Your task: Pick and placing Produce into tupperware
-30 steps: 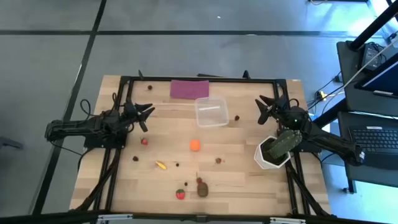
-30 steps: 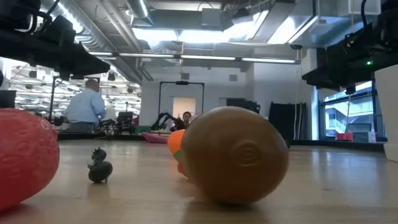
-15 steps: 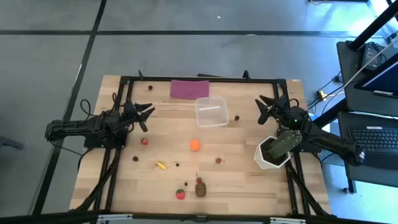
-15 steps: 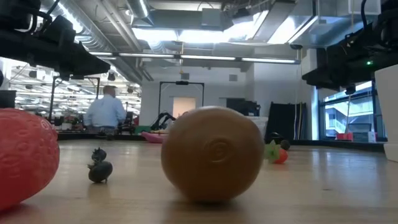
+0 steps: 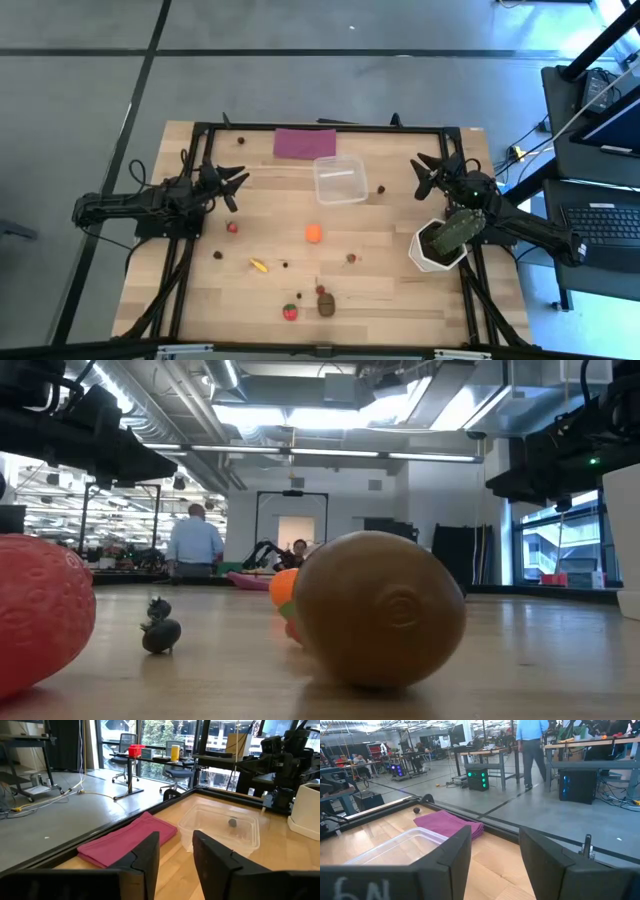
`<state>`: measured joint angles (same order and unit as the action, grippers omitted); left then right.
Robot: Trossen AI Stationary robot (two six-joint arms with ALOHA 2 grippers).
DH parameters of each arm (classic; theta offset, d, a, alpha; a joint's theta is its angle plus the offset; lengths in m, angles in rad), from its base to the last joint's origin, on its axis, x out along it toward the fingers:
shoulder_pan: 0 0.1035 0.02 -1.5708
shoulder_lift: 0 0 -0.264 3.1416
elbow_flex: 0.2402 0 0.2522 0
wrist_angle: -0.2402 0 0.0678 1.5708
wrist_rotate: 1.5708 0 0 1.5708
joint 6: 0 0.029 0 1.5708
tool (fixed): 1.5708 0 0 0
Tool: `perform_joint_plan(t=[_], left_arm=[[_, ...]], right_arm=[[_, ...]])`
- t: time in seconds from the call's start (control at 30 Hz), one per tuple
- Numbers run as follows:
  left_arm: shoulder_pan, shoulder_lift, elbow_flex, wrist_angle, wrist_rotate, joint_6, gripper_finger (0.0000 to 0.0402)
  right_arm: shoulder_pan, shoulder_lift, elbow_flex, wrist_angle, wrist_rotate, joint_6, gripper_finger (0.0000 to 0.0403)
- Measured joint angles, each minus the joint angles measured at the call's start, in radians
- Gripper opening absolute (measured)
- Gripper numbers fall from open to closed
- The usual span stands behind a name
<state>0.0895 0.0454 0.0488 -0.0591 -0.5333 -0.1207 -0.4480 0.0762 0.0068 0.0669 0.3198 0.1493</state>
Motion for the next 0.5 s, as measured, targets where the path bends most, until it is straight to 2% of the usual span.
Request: perform_joint_plan(t=[0.5], left_arm=[[0.0, 0.0, 0.0, 0.0, 0.0, 0.0, 0.0083]], right_arm=[[0.0, 0.0, 0.0, 0.0, 0.0, 0.0, 0.0168]])
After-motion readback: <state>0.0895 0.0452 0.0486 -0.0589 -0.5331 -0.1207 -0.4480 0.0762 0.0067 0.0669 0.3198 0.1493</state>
